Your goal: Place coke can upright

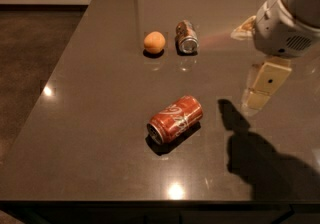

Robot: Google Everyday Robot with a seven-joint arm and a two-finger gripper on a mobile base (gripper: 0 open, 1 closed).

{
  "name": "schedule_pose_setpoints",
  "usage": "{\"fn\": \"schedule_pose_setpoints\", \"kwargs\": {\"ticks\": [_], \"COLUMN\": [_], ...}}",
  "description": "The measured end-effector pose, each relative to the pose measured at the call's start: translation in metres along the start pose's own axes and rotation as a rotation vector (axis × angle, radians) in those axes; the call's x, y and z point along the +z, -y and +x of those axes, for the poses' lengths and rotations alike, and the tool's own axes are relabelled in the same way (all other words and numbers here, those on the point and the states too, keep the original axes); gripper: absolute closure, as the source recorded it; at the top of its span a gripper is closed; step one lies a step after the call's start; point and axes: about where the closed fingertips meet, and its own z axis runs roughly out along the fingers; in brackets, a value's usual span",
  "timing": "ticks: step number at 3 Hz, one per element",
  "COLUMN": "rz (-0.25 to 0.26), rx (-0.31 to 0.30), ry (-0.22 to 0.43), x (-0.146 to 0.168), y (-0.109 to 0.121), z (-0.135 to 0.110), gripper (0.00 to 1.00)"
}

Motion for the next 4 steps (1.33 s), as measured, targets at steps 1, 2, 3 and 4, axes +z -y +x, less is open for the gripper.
{"fn": "schedule_pose_setpoints", "kwargs": {"ticks": [1,2,3,4], "rz": [-0.051,-0.111,-0.142,-0.181], "rx": [-0.096,-0.256,-0.349,-0.447], "ry": [0.064,0.067,0.038,0.001], "x": [0.026,0.06,0.082,0.1], "y": [-0.001,-0.017,-0.029,-0.044], "z": [-0.029,-0.068,-0.082,-0.094], "gripper": [0.0,0.0,0.0,0.0]}}
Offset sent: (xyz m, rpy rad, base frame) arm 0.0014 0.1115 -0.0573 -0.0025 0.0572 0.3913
